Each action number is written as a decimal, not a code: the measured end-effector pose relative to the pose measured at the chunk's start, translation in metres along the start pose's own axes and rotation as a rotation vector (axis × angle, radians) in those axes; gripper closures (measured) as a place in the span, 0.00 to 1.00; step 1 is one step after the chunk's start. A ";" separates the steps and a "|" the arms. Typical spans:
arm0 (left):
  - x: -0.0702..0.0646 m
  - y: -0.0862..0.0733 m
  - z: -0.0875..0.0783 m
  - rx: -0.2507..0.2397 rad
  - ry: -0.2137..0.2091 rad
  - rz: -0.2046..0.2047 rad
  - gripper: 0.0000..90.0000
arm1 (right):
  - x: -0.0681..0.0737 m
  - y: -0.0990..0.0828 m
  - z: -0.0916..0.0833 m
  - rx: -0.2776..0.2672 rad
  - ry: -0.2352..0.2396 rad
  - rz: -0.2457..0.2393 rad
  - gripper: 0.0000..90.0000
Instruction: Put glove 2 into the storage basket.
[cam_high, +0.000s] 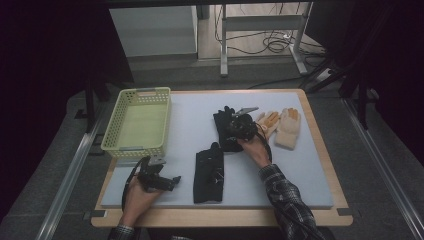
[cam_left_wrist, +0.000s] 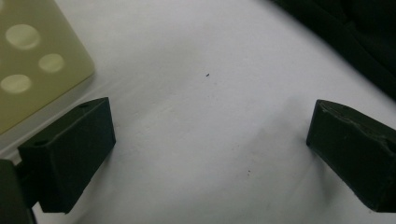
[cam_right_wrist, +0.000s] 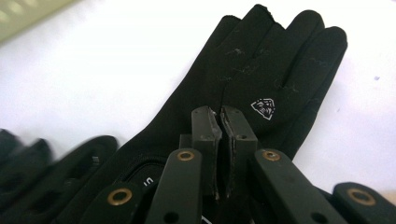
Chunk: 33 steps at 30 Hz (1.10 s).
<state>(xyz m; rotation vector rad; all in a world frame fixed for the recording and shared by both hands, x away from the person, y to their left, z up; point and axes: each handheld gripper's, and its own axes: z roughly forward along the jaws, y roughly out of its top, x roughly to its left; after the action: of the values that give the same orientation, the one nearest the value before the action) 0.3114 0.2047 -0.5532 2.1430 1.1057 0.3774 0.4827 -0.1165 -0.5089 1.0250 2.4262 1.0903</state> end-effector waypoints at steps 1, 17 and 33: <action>0.000 0.000 0.000 0.000 0.000 0.000 0.01 | 0.001 0.002 -0.004 -0.005 0.005 0.002 0.93; 0.000 0.000 0.000 0.000 0.002 0.002 0.01 | 0.053 0.008 -0.064 -0.040 0.111 -0.037 0.93; 0.000 0.000 0.000 -0.004 0.002 -0.003 0.01 | 0.114 -0.036 -0.084 -0.020 0.217 -0.050 0.93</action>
<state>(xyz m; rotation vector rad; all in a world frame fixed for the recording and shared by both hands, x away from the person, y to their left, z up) 0.3114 0.2044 -0.5534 2.1377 1.1082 0.3800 0.3414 -0.0971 -0.4761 0.8747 2.5864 1.2648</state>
